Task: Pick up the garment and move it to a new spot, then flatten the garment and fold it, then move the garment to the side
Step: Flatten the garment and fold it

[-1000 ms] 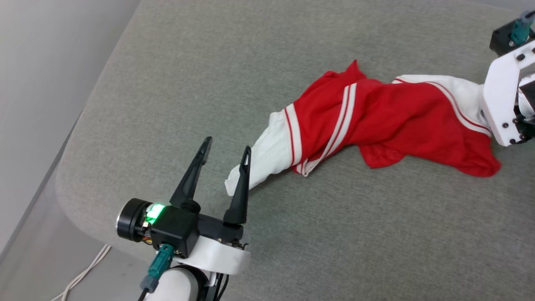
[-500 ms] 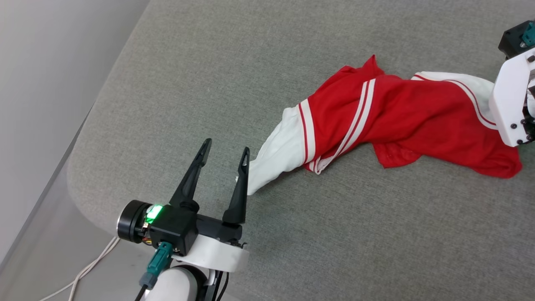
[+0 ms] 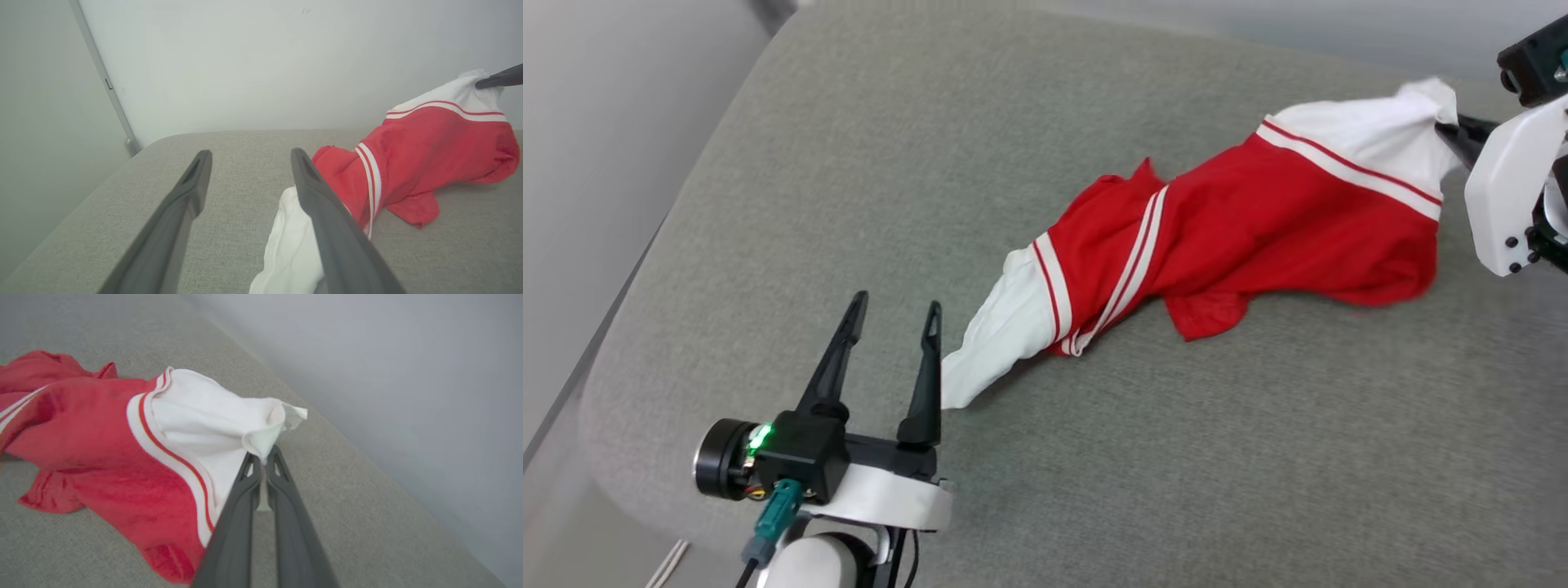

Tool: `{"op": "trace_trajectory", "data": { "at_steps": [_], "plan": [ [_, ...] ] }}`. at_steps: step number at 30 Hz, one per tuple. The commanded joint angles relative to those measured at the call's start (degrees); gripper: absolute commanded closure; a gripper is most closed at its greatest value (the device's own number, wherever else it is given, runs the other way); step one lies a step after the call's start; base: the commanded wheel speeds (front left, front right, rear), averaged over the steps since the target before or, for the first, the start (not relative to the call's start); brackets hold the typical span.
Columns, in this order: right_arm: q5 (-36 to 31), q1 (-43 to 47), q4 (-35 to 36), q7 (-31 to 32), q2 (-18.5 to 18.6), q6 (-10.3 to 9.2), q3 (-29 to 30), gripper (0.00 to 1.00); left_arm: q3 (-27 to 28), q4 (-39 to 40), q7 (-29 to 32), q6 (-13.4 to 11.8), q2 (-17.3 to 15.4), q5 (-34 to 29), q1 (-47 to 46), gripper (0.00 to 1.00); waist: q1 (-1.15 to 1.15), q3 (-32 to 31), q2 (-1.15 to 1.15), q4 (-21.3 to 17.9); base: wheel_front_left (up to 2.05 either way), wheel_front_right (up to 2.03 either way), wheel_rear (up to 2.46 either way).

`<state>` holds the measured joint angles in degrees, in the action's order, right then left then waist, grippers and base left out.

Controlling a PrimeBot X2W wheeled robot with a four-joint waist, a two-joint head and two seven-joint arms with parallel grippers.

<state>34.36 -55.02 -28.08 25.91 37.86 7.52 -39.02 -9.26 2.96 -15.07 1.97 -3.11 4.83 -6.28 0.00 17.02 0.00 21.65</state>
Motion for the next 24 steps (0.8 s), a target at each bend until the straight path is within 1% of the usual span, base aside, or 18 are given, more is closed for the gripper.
{"op": "trace_trajectory", "data": {
  "at_steps": [1, 5, 9, 11, 14, 18, 21, 24],
  "plan": [
    [0.40, 1.39, 1.46, -2.30, 0.86, -0.06, -0.28, 1.00, 0.70, -0.08, -0.15, 0.00, -0.41, -0.28, 0.63, 0.00, 0.00, -3.26, 0.00, -3.37, 0.00, 0.00, 0.00],
    [-0.93, 4.11, 8.53, -9.95, 5.56, -0.07, -3.65, 1.00, 2.73, -0.08, -0.15, 0.29, -0.93, -0.68, 2.20, 0.00, 0.00, -5.70, 0.00, -6.45, 0.00, 0.00, 0.00],
    [-1.06, 9.04, 13.08, -16.42, 9.86, -0.06, -5.16, 1.00, 4.07, 0.09, -0.14, 0.48, -1.02, -0.97, 3.90, 0.00, 0.00, -7.56, 0.00, -9.32, 0.00, 0.00, 0.00],
    [-2.14, 11.56, 15.24, -19.74, 12.34, -0.06, -5.72, 1.00, 4.42, 0.06, -0.15, 0.75, -1.05, -1.18, 4.48, 0.00, 0.00, -8.20, 0.00, -10.64, 0.00, 0.00, 0.00],
    [-4.44, 16.13, 19.25, -23.86, 16.24, -0.07, -8.62, 1.00, 5.07, -0.07, -0.15, 0.92, -1.11, -1.40, 5.05, 0.00, 0.00, -8.59, 0.00, -12.47, 0.00, 0.00, 0.00],
    [-8.50, 21.18, 23.55, -28.42, 22.70, -0.07, -14.24, 1.00, 5.21, -0.37, -0.15, 1.24, -1.00, -1.63, 5.14, 0.00, 0.00, -8.79, 0.00, -14.16, 0.00, 0.00, 0.00],
    [-8.84, 24.22, 22.52, -29.67, 25.97, -0.07, -16.96, 1.00, 5.34, -0.60, -0.15, 1.32, -0.93, -1.79, 4.82, 0.00, 0.00, -8.83, 0.00, -15.31, 0.00, 0.00, 0.00],
    [-7.67, 26.47, 18.79, -30.01, 26.84, -0.07, -17.13, 1.00, 5.26, -1.05, -0.15, 1.62, -0.86, -1.86, 4.40, 0.00, 0.00, -8.79, 0.00, -16.08, 0.00, 0.00, 0.00]
  ]
}}
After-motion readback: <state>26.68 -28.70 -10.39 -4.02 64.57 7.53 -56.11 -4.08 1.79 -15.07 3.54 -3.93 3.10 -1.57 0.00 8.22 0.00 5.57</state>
